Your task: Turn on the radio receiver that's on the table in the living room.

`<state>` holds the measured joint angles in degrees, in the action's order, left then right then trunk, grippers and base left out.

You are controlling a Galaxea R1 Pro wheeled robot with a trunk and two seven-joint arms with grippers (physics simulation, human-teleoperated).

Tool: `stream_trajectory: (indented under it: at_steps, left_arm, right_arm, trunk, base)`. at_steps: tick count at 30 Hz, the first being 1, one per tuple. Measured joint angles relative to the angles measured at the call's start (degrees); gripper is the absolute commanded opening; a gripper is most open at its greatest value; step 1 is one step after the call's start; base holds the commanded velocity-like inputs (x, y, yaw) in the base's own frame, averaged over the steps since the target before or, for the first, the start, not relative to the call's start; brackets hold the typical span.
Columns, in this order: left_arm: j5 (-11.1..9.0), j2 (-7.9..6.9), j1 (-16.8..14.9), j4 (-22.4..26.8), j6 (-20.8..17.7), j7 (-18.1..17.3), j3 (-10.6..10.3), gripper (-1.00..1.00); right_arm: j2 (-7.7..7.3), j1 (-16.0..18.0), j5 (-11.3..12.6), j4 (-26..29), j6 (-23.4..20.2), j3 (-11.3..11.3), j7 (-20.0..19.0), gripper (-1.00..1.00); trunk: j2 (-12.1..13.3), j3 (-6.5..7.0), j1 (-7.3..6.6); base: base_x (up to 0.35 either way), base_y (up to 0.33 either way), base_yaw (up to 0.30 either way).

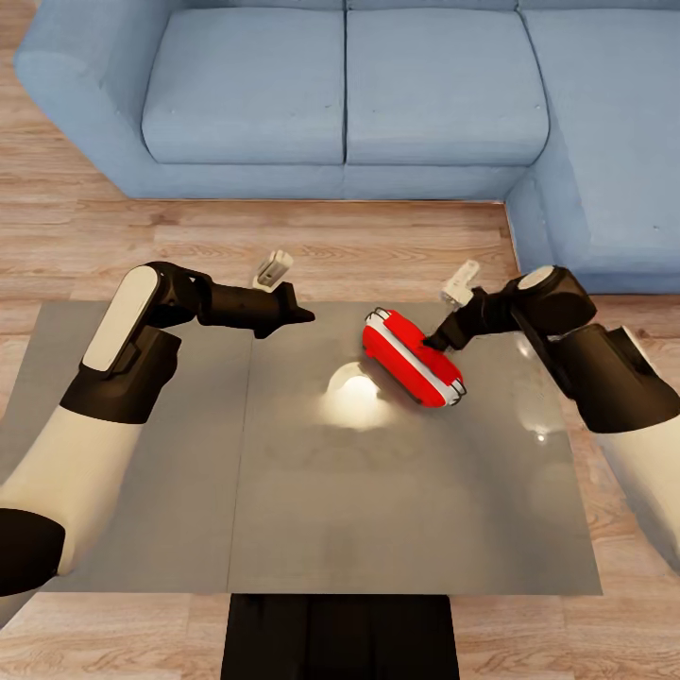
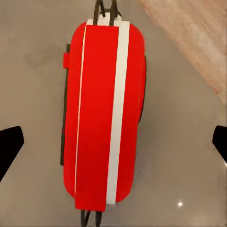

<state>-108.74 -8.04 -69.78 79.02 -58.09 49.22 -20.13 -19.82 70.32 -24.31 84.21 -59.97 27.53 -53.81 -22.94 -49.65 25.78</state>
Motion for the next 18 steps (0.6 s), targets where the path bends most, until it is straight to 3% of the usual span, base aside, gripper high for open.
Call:
stream_trajectory:
  at_steps: [1, 4, 8, 18]
  left_arm:
    - [0.0, 0.0, 0.0, 0.0, 0.0, 0.0, 0.0, -1.0]
    - [0.0, -0.04, 0.0, 0.0, 0.0, 0.0, 0.0, -1.0]
    - [0.0, -0.1, 0.0, 0.3, -0.1, 0.0, 0.0, -1.0]
    - [-0.1, -0.31, 0.0, 1.8, -0.6, -0.1, 0.0, -1.0]
  right_arm:
    - [-1.51, 0.0, -0.1, 2.2, 0.0, 0.0, -0.4, 1.0]
    - [-3.75, 0.0, -0.1, 4.5, 0.0, 0.0, -0.7, 1.0]
    - [-4.37, 0.0, 0.0, 5.0, 0.0, -0.2, -0.8, 1.0]
    - [-6.36, 0.0, 0.0, 5.2, 0.0, -1.7, -0.9, 1.0]
  trunk:
    - [0.0, 0.0, 0.0]
    - [0.0, 0.0, 0.0]
    - [0.0, 0.0, 0.01]
    - [0.0, 0.0, 0.01]
  base:
    - [0.0, 0.0, 0.0]
    - [0.0, 0.0, 0.0]
    - [-0.075, 0.0, 0.0]
    - [-0.323, 0.0, 0.0]
